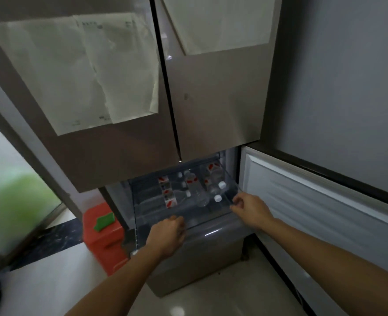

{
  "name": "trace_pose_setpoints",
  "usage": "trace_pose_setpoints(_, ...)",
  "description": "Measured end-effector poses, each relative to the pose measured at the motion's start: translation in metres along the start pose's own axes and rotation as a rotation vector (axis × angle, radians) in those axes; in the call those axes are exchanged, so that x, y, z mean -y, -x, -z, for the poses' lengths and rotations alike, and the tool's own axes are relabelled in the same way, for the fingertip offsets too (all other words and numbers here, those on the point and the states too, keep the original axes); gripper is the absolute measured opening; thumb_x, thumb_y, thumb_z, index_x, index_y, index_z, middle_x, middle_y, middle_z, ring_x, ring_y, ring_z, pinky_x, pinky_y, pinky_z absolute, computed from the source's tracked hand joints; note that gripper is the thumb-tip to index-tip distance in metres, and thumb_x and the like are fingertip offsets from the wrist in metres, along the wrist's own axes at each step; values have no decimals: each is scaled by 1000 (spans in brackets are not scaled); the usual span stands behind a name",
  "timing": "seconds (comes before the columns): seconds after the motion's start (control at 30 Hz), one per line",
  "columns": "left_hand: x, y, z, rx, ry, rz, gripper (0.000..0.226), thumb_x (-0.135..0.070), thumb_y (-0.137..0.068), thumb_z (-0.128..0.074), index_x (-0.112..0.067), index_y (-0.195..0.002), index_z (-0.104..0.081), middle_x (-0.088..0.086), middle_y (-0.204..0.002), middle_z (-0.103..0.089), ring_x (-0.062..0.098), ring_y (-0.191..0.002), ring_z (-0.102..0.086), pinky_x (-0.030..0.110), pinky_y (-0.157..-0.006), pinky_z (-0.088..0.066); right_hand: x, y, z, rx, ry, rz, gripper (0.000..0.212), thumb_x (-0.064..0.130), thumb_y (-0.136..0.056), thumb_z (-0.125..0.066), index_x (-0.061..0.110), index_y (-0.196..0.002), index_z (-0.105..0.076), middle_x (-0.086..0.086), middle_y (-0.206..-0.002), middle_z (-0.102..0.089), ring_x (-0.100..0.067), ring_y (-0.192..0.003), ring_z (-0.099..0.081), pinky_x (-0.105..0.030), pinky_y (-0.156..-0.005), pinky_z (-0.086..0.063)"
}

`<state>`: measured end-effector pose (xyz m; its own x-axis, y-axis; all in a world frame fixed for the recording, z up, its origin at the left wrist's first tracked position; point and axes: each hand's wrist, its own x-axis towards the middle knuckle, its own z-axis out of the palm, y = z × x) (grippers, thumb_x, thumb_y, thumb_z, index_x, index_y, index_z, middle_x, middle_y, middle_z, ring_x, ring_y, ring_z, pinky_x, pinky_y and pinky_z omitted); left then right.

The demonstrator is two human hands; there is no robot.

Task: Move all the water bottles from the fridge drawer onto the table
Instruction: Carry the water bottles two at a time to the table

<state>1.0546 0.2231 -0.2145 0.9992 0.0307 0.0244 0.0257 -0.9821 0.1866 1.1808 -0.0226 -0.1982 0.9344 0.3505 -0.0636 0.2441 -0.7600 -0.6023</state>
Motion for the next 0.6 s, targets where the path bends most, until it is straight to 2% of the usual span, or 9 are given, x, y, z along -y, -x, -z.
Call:
trace_pose_setpoints(0.13,15,-38,-8,35,18,40,16,-34,-91,-50,-19,-97,-53,5,-102,-63,25,-89,-60,35,-69,-45,1,-49,-13,40,-105,-11,13,41,-85,-65,31,-89,-57,9,-76,-61,-12,-73,-59,-28,-66,-46)
trace_pose_setpoints(0.2,23,-58,-14,71,18,47,18,-33,-91,-50,-19,-101,-55,6,-105,-64,26,-91,-61,36,-71,-48,1,-73,-22,64,-153,-60,14,39,-85,-66,28,-91,-60,4,-84,-64,-15,-79,-60,-27,-71,-45)
trace_pose_setpoints(0.3,37,-90,-26,133,16,53,22,-32,-92,-49,-18,-109,-55,7,-112,-61,26,-96,-60,38,-74,-49,-3,-106,-41,68,-200,-161,28,35,-83,-67,19,-106,-66,-7,-106,-67,-23,-93,-61,-27,-79,-46)
trace_pose_setpoints(0.4,53,-124,-43,230,-9,53,27,-30,-92,-49,-15,-114,-53,10,-120,-55,28,-105,-56,39,-80,-48,-5,-130,-55,76,-176,-224,40,32,-84,-64,11,-119,-62,-11,-119,-64,-28,-104,-60,-32,-87,-49)
trace_pose_setpoints(0.43,58,-136,-50,265,-27,54,30,-29,-92,-50,-15,-118,-51,12,-123,-54,29,-108,-55,39,-83,-48,-7,-138,-59,81,-169,-235,39,31,-84,-64,10,-117,-61,-12,-119,-64,-29,-106,-60,-35,-89,-49)
trace_pose_setpoints(0.53,72,-172,-70,351,-54,97,49,-27,-89,-54,-15,-135,-41,15,-134,-49,33,-115,-53,42,-95,-46,-12,-166,-70,94,-142,-265,23,26,-82,-66,7,-96,-63,-14,-112,-65,-33,-104,-60,-40,-87,-51)
trace_pose_setpoints(0.6,78,-194,-83,379,-73,114,59,-24,-85,-58,-14,-139,-37,16,-140,-44,34,-123,-47,42,-103,-41,-14,-179,-81,94,-133,-317,34,26,-83,-66,3,-108,-60,-17,-117,-62,-34,-108,-59,-41,-89,-50)
